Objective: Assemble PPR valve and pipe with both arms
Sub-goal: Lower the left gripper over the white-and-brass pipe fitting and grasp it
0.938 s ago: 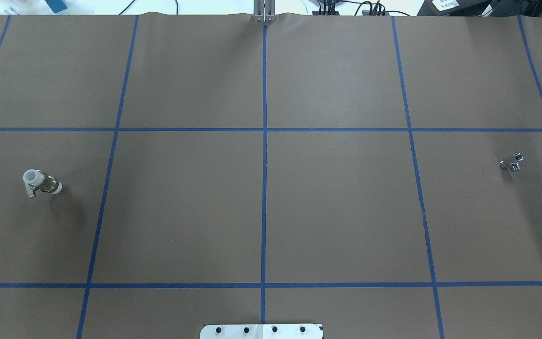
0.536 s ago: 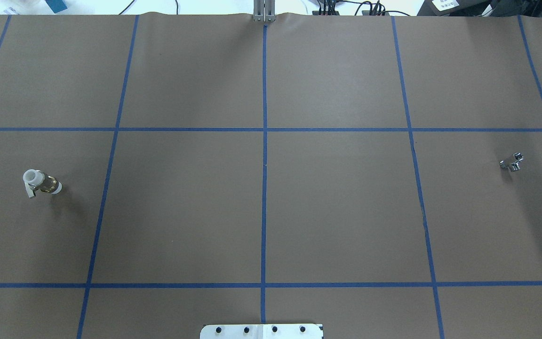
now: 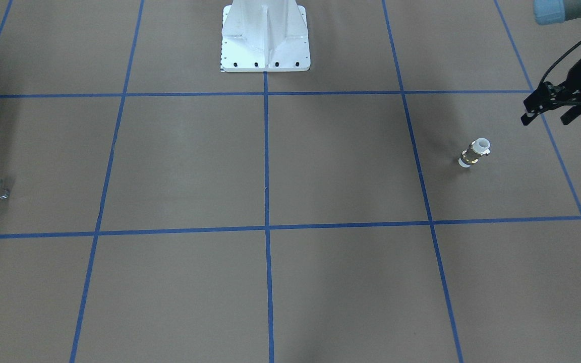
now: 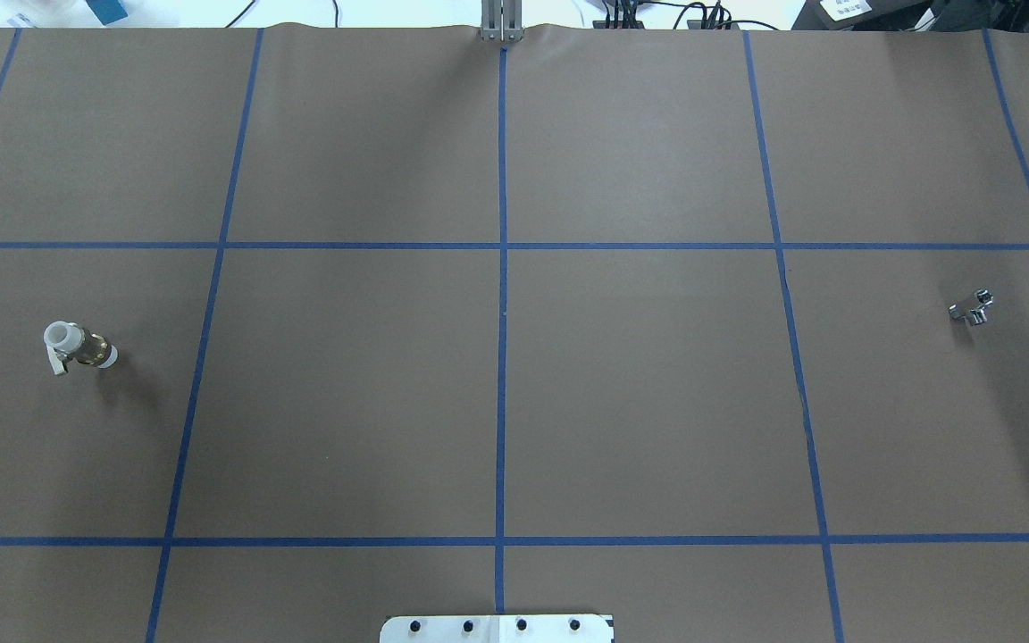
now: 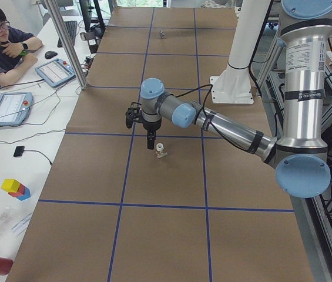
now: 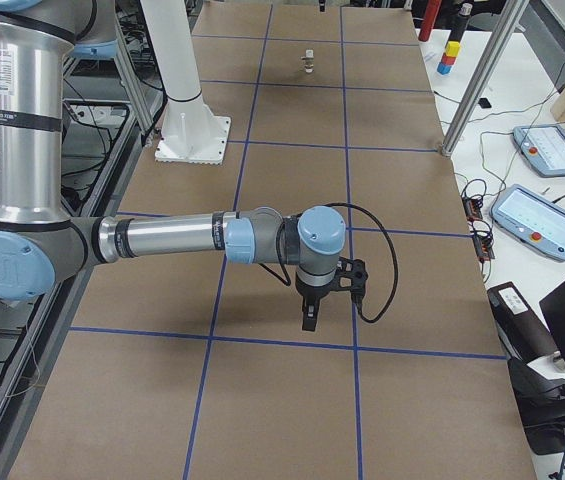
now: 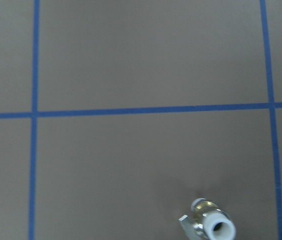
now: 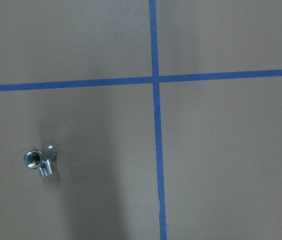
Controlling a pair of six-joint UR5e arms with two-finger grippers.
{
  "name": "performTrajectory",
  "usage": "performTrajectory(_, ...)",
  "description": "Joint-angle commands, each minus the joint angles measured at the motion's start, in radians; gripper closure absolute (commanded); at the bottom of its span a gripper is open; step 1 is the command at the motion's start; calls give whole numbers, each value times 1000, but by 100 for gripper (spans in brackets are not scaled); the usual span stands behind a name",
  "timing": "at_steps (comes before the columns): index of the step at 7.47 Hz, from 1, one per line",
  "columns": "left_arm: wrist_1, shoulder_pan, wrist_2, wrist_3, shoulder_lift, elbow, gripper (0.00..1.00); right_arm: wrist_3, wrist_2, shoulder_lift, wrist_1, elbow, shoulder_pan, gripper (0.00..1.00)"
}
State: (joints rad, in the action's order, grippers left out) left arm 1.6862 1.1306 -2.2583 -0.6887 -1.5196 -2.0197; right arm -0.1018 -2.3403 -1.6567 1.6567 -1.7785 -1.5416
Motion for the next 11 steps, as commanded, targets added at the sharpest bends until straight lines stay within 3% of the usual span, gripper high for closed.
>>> performTrajectory(1,85,-165,93,-174,-10,21,0,1,1,0,0,2,0,0)
performTrajectory(3,111,-213,143,-176,-36,83,0,1,-1,0,0,4,0,0)
performTrajectory(7,231,-219,144,-167,-69,245,1,-1,-2,0,2,2,0,0)
performTrajectory(11,230,-242,129,-170,-62,219,1,1,-1,0,3,7,0,0)
